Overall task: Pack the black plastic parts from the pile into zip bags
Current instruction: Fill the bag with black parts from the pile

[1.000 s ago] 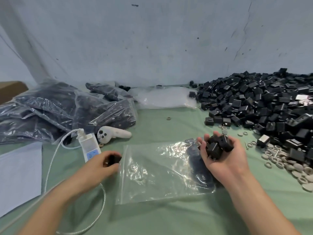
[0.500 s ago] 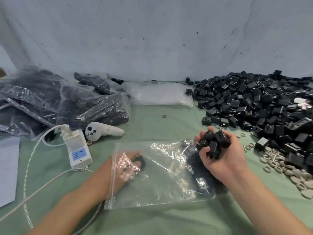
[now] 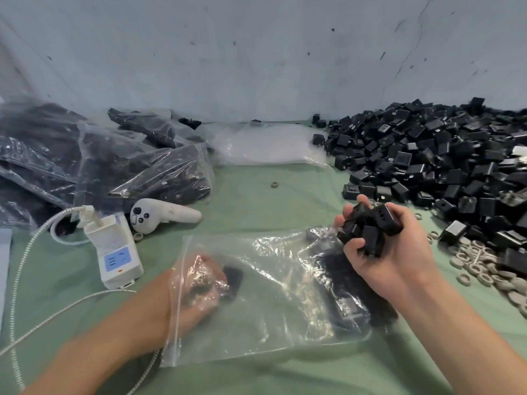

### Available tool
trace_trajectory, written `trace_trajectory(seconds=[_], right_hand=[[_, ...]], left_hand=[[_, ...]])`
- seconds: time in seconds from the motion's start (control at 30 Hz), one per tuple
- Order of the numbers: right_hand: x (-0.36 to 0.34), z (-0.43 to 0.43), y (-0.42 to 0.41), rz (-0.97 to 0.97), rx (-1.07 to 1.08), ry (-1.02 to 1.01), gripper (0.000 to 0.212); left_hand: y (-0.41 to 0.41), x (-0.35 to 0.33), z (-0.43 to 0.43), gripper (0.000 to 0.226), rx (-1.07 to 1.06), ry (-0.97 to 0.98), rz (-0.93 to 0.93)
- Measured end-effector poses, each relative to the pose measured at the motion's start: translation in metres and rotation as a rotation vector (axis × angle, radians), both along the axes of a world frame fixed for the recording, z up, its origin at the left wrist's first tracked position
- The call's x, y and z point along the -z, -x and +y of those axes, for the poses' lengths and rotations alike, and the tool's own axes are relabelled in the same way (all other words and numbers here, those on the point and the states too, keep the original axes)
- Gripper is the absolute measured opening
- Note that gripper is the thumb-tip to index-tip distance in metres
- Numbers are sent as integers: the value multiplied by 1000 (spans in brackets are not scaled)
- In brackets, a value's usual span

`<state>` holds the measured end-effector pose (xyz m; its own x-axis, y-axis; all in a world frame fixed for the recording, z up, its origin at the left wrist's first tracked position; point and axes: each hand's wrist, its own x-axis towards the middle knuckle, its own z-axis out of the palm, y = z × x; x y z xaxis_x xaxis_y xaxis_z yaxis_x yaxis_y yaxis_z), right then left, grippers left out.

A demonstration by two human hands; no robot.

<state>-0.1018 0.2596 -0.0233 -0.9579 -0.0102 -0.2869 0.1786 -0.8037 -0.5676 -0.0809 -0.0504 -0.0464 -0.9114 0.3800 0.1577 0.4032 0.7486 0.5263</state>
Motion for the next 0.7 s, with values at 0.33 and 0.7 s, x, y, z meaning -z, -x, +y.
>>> trace_trajectory(seconds=[0.33, 0.7], right_hand=[[-2, 1, -3, -1, 28, 26, 31], [-2, 8, -2, -13, 44, 70, 30]], left_hand=[[15, -19, 35, 25, 249, 161, 264], [35, -7, 76, 33, 270, 133, 115]])
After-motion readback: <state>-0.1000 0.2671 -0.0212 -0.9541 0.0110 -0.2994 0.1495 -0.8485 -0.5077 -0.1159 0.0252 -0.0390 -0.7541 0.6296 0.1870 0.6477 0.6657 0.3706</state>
